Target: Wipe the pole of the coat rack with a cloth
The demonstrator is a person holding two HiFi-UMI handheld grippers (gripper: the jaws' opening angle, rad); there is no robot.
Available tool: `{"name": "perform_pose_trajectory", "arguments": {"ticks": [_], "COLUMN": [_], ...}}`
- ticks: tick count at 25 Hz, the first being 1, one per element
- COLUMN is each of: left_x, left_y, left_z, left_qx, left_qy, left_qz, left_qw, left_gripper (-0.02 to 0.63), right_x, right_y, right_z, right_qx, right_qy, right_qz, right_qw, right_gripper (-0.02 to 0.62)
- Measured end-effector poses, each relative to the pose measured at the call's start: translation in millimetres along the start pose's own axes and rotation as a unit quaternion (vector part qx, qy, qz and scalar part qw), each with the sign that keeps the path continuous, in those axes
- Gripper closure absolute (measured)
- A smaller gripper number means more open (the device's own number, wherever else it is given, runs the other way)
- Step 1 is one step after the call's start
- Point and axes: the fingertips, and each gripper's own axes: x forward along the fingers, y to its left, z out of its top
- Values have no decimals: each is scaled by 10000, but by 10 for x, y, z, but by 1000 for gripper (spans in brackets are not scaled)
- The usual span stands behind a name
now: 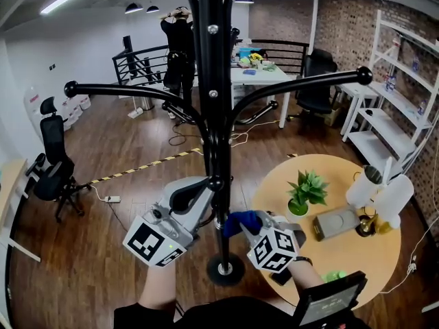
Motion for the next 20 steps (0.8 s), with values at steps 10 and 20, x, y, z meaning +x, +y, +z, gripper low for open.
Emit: {"name": "perform_pose_trajectory", "arguments": {"ticks": [10, 20], "left_x": [-53, -153], "left_y": [91, 118], "left_z": [-37, -34], "left_qx": [-43, -14], "left_qy": [-6, 29], "left_qz": [121, 185], "left_qw": [9999, 9998], "left_gripper": [612, 612], "right_x": [-328, -22], "right_y": [-47, 20], "right_z": [-222, 451], "right_qx": [477, 1252], "right_qy": [61, -1231], "right_qz": [302, 949], "right_qw": [9984, 9799], "right_gripper": [574, 574]}}
